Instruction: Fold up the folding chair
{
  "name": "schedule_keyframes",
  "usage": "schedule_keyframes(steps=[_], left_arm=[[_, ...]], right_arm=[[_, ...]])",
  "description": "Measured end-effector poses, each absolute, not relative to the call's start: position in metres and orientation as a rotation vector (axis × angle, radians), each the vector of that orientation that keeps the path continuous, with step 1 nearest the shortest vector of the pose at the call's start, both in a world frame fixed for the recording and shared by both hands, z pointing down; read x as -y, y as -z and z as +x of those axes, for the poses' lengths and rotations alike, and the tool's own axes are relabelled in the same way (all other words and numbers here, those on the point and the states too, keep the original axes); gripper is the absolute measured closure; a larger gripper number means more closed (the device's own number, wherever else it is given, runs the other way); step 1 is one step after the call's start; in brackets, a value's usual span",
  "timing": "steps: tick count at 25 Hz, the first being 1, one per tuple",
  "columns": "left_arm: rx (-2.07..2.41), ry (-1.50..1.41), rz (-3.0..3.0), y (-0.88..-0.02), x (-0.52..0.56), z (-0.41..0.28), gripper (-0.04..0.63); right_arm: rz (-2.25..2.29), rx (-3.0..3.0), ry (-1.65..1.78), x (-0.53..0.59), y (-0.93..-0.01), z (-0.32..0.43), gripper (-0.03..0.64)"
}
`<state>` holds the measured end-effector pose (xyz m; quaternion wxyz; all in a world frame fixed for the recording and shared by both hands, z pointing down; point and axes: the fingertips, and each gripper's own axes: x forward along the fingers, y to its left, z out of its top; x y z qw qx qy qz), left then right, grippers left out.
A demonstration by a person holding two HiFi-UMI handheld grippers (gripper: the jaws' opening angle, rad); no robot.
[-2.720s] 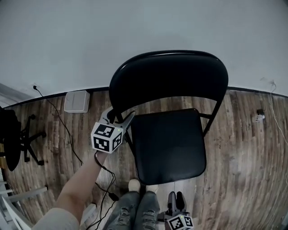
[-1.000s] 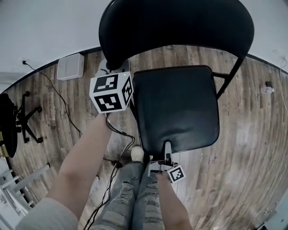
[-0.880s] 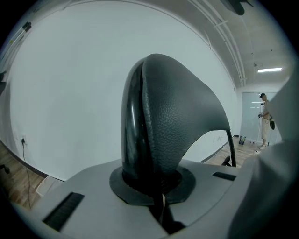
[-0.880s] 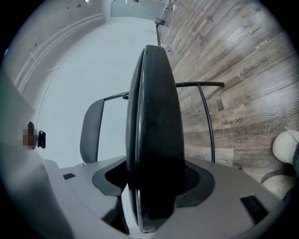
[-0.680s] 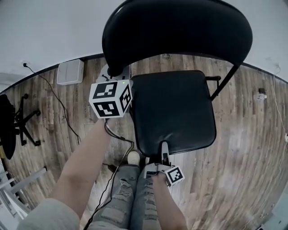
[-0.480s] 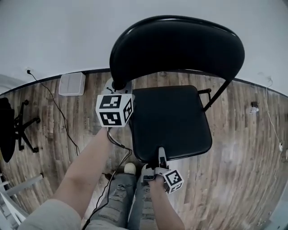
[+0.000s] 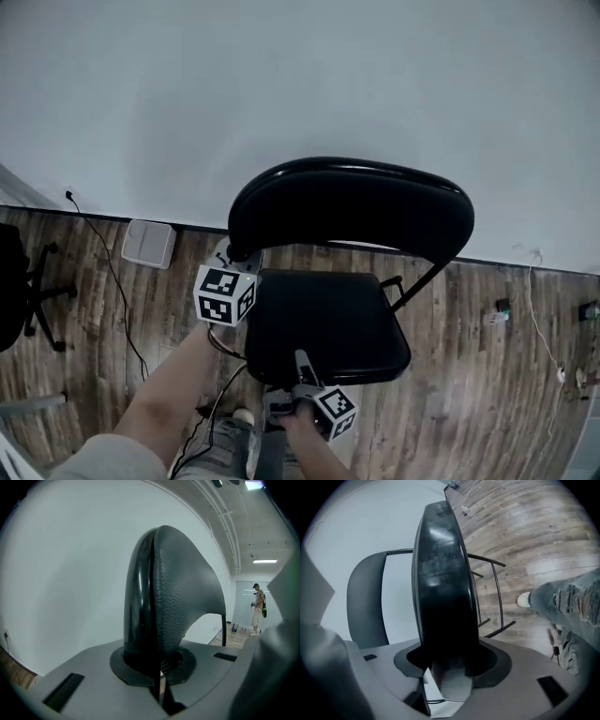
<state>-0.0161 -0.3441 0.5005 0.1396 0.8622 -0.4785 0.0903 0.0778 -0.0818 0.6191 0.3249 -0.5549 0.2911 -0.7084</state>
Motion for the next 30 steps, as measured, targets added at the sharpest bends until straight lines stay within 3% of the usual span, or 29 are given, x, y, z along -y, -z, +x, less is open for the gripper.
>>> schedule_keyframes(steps=[11, 30], left_arm=[[1.345, -0.296, 2.445, -0.500, 0.431, -0.016, 0.578], [1.291, -0.385, 2.433, -0.497, 0.497, 0.002, 0.578]], right_arm=[[-1.340, -0.826, 1.994, 0.196, -0.579, 0.069, 0.411], [-1.234, -0.889, 2.075, 0.291, -0.545, 0.069, 0.452]])
